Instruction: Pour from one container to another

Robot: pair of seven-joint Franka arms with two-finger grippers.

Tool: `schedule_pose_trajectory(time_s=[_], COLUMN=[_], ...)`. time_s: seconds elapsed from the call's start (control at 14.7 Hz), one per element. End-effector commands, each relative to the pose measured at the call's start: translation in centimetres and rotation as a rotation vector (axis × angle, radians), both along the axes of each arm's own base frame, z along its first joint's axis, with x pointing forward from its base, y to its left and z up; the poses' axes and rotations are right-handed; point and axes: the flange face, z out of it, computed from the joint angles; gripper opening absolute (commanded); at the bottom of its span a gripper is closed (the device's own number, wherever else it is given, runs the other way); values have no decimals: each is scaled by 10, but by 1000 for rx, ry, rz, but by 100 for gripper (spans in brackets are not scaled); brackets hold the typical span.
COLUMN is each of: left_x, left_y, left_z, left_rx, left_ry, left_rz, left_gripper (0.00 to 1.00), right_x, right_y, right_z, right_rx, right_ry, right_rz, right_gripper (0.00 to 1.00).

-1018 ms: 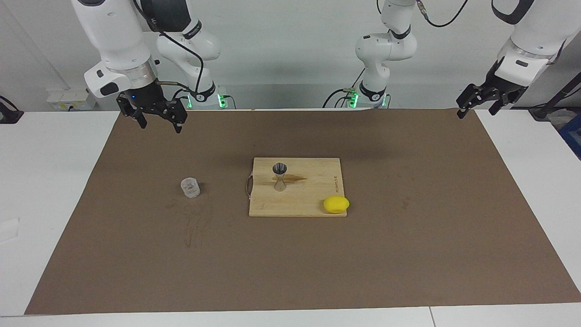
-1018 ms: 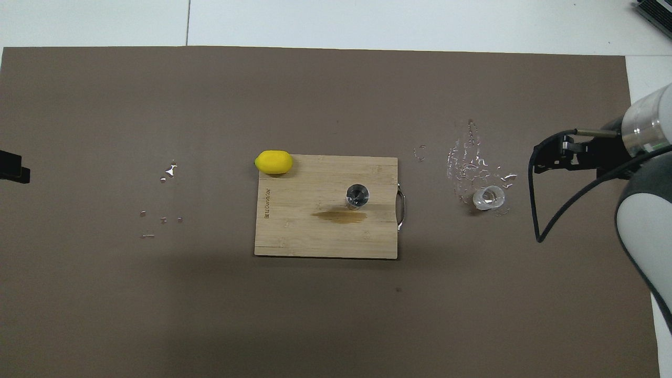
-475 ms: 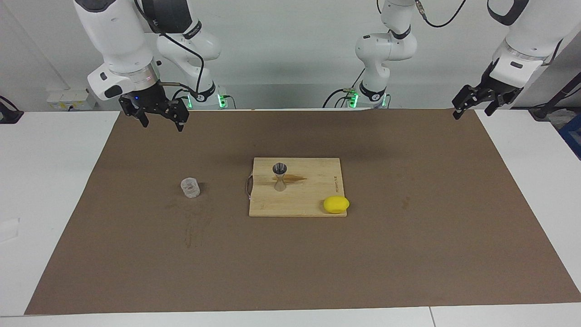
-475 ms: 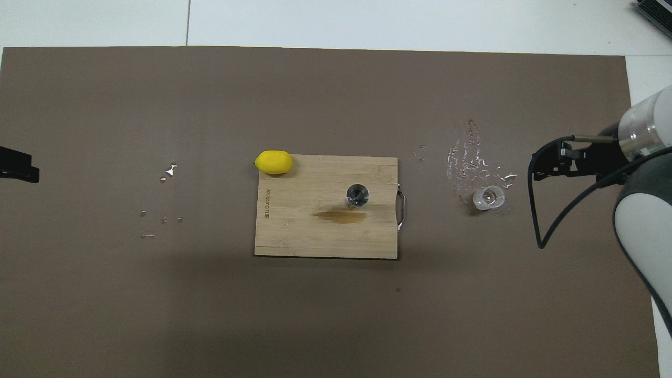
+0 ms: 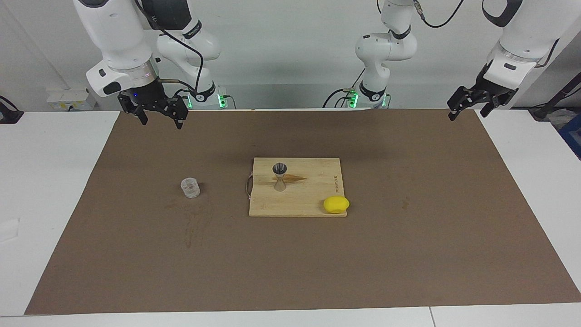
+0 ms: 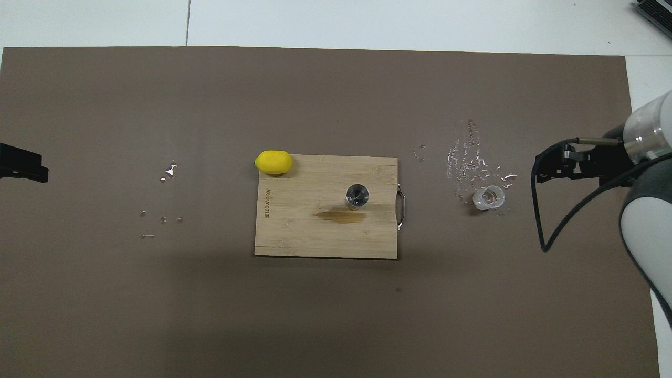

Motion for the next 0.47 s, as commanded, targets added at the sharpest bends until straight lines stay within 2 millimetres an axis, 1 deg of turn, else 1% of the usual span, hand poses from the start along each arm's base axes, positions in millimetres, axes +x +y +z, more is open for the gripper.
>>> schedule_pose_trajectory(time_s=[0.0, 0.41], left_x=[-9, -9], left_y=[-1, -1], left_z=[1, 1], left_rx=[6, 6], left_ry=[-18, -18], left_rz=[10, 10], left_gripper=[100, 100], right_x=[-8, -7], right_y=[-5, -4], right_z=[0, 1], right_rx=[22, 22], right_ry=[8, 4], right_rz=[20, 23], right_gripper=[100, 100])
